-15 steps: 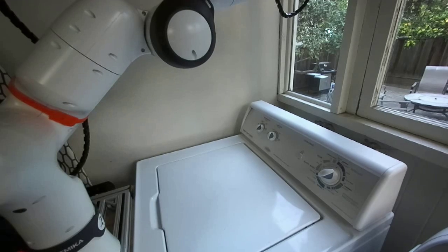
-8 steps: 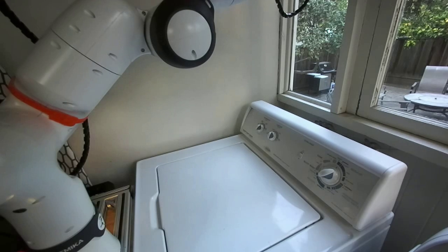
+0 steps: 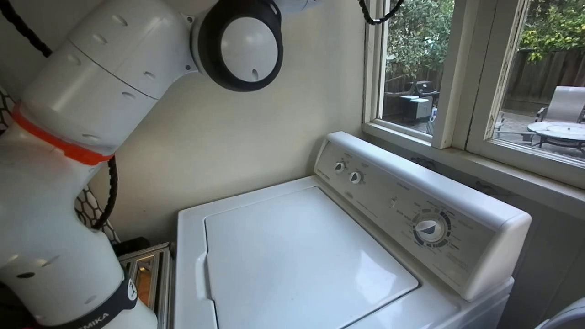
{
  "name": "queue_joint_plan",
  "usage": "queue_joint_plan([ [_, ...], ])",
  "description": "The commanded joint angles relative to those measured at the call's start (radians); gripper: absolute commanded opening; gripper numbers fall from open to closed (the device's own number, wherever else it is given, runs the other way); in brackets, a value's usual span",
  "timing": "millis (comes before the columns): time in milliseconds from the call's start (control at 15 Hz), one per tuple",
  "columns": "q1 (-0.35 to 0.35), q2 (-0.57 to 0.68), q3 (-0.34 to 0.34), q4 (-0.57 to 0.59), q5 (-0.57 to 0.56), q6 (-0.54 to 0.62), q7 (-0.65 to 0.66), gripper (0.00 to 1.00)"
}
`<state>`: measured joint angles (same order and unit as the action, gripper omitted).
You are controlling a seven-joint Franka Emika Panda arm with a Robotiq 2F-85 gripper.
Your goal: Open the window.
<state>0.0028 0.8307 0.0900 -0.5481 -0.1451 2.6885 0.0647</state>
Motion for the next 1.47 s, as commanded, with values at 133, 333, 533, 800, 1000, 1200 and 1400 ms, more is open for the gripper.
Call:
queue_joint_plan([
  [133,-0.01,0.028,0.018,0.02,0.013,0.037,-0.018,0.66],
  [333,-0.014,0.032,0.03,0.021,0.015,0.05,-0.027,0.6],
  [533,-0.016,0.036,0.03,0.023,0.012,0.059,-0.02,0.68],
  [800,-0.02,0.038,0.031,0.023,0.012,0.056,-0.018,0.67],
  [1000,-0.024,0.036,0.045,0.021,0.018,0.052,-0.032,0.49],
  [1200,-0.025,0.037,0.049,0.02,0.014,0.05,-0.029,0.39],
  [1400,-0.025,0.039,0.049,0.021,0.012,0.052,-0.027,0.3],
])
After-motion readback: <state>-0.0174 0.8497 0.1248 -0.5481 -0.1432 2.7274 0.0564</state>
